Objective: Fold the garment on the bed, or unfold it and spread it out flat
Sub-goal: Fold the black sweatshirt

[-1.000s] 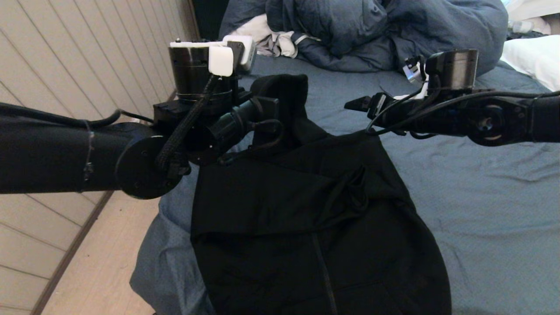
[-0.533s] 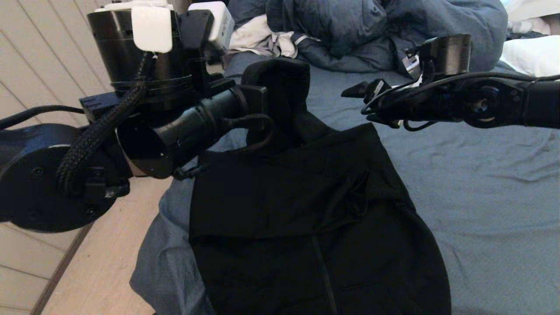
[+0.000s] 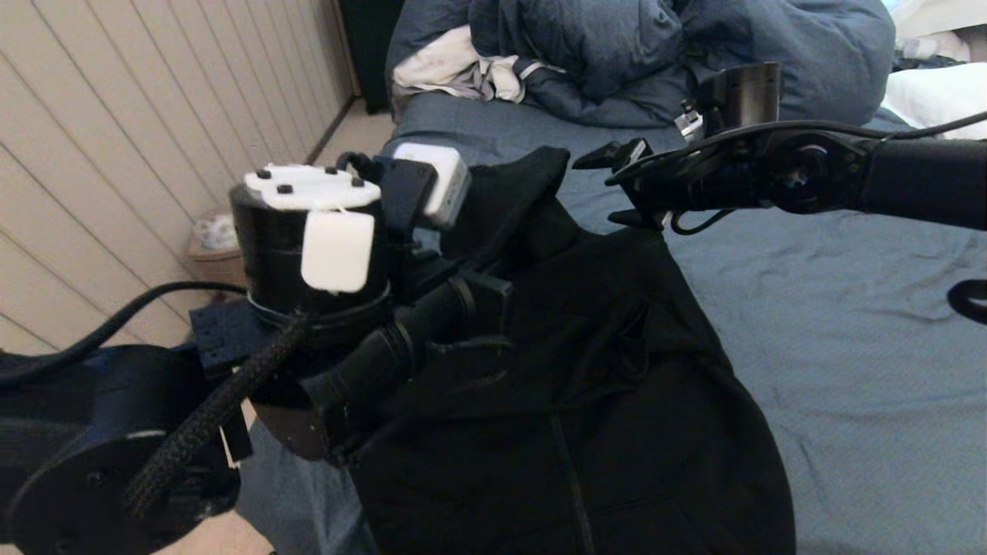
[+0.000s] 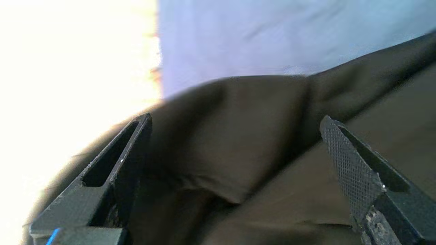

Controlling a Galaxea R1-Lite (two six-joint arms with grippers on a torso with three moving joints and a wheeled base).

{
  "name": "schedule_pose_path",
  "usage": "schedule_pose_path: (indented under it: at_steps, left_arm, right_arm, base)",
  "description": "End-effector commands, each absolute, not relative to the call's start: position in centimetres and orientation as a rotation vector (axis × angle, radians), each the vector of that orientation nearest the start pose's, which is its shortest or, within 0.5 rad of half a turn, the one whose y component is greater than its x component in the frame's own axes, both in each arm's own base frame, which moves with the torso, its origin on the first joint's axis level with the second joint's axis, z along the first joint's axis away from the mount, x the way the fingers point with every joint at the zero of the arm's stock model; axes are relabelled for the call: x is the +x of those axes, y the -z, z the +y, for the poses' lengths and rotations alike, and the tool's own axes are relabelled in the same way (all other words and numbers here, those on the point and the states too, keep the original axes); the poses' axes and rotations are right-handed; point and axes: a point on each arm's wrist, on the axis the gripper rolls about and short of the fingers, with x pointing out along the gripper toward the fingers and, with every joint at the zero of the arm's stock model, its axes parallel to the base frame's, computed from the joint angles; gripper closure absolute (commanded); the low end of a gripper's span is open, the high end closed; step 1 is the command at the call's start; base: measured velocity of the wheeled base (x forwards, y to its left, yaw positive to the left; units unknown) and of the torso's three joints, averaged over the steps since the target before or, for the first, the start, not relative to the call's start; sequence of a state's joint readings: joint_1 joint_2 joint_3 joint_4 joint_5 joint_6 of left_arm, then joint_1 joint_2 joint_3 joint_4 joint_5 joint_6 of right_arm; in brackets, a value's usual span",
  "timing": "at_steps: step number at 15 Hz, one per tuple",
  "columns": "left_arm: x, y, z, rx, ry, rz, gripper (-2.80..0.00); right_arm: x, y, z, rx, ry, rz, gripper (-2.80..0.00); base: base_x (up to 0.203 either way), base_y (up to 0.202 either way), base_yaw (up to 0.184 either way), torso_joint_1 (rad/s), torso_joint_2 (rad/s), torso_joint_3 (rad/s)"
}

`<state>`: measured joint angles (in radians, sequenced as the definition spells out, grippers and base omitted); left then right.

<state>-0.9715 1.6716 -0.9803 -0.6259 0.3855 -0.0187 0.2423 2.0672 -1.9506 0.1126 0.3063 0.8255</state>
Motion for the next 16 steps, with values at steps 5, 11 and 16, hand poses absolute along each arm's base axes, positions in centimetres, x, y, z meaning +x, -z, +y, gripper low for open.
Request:
schedule_pose_path:
  at_steps: [5, 11, 16]
  left_arm:
    - [15.6, -15.7, -30.2, 0.107, 0.67, 0.193, 0.0]
    - [14.6, -10.9, -31.9, 0.144, 0.668, 0.21, 0.0]
    - [14.3, -10.1, -31.3, 0.14, 0.665, 0.208, 0.0]
  right_arm:
    - [40.4, -30.7, 10.9, 0.878, -0.513, 0.46, -2.8]
    - [38.3, -32.3, 11.4, 0.867, -0.596, 0.467, -2.8]
    - [35.6, -31.4, 13.0, 0.689, -0.656, 0.537, 0.0]
  base:
    - [0.0, 0.0, 0.0, 0.0, 0.0, 0.0]
    - [0.0, 0.0, 0.0, 0.0, 0.0, 0.0]
    - [0.0, 0.0, 0.0, 0.0, 0.0, 0.0]
